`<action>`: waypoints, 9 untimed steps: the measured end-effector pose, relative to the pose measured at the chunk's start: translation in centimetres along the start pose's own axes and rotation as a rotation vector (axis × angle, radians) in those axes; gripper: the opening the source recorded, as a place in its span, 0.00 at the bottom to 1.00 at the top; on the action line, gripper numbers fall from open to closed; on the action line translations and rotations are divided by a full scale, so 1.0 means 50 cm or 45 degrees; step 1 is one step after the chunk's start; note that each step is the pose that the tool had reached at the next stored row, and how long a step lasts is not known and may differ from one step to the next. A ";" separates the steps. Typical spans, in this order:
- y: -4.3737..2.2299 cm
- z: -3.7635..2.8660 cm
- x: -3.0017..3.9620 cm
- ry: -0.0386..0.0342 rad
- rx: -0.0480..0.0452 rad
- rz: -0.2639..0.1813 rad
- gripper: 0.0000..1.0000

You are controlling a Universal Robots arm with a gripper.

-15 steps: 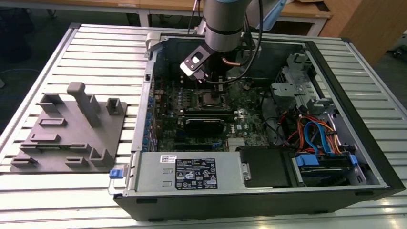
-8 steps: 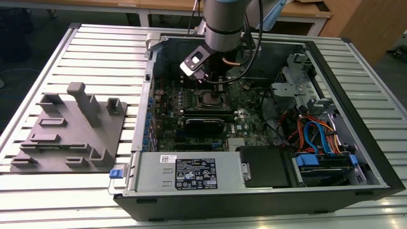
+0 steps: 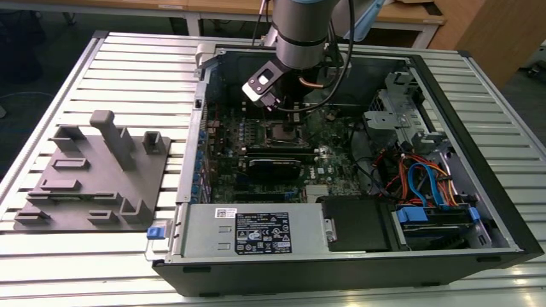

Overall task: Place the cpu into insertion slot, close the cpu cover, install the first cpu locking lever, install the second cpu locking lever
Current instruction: 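Close the cpu cover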

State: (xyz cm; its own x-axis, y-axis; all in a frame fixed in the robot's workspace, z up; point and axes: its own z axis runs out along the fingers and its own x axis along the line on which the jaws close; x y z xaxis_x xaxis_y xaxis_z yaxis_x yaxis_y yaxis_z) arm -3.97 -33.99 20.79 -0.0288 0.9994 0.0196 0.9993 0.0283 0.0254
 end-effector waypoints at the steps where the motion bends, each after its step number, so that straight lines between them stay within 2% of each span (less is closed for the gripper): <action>1: 0.000 0.000 0.000 0.0001 0.000 0.000 0.10; 9: 0.000 -0.003 0.000 0.0004 0.002 0.000 0.10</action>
State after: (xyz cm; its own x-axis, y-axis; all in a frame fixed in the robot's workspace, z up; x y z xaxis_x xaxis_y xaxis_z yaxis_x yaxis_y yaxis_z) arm -3.97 -33.99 20.93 -0.0287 0.9994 0.0200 0.9993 0.0282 0.0241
